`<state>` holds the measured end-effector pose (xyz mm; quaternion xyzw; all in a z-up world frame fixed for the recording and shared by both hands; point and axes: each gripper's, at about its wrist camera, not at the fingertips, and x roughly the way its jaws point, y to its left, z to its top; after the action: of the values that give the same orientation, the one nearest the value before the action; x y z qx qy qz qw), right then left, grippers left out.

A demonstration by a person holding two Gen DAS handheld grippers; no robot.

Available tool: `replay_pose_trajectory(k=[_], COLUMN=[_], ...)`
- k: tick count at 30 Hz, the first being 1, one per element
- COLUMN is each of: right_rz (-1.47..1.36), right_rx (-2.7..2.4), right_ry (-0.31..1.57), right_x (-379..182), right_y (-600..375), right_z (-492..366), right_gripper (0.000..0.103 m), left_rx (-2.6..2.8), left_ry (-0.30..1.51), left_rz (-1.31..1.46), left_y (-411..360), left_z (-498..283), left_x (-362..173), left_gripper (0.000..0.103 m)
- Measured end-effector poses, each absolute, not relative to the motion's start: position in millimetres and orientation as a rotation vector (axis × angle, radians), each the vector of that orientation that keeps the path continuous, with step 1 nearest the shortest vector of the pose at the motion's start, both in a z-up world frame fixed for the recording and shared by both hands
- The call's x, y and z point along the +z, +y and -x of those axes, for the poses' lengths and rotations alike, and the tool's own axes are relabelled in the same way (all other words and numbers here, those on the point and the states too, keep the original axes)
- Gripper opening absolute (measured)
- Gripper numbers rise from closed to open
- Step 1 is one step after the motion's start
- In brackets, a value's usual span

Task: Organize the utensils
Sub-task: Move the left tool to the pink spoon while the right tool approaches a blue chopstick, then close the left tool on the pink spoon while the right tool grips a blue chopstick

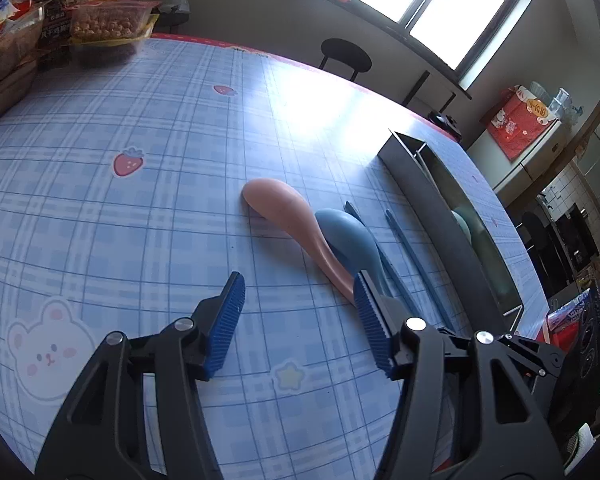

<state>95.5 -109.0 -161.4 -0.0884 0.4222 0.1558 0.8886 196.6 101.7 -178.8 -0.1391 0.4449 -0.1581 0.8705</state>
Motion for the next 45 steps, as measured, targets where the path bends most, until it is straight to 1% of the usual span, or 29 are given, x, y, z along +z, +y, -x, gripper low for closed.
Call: replay_pose_trajectory(k=[4, 5, 10, 22, 24, 25, 26, 38, 45], right_rz=[0.163, 0.161, 0.157, 0.135, 0.133, 0.134, 0.135, 0.13, 0.147], right_rx=[0.343, 0.347, 0.36, 0.396, 0.397, 0.398, 0.398, 0.398, 0.389], right_ry=[0.883, 0.884, 0.886, 0.891, 0.891, 0.892, 0.892, 0.894, 0.889], right_x=[-161, -161, -161, -161, -161, -161, -161, -161, -161], right_y=[-112, -112, -113, -114, -114, -114, -114, -114, -111], right_z=[-97, -97, -97, -98, -98, -98, -98, -99, -101], right_gripper=[0.007, 0.007, 0.007, 0.007, 0.007, 0.007, 0.007, 0.007, 0.007], left_rx=[-0.303, -0.308, -0.248, -0.155, -0.159, -0.183, -0.207, -0.306, -0.362], left_ry=[0.951, 0.961, 0.96, 0.929, 0.927, 0.931, 0.939, 0.95, 0.943], left_rz=[0.266, 0.277, 0.247, 0.069, 0.062, 0.072, 0.085, -0.013, 0.008], left_y=[88, 85, 72, 44, 45, 46, 48, 55, 65], left_z=[-209, -213, -231, -248, -248, -248, -247, -205, -185], left_x=[-182, -183, -184, -184, -184, -185, -186, -185, -187], left_gripper=[0.055, 0.051, 0.044, 0.041, 0.035, 0.019, 0.012, 0.011, 0.011])
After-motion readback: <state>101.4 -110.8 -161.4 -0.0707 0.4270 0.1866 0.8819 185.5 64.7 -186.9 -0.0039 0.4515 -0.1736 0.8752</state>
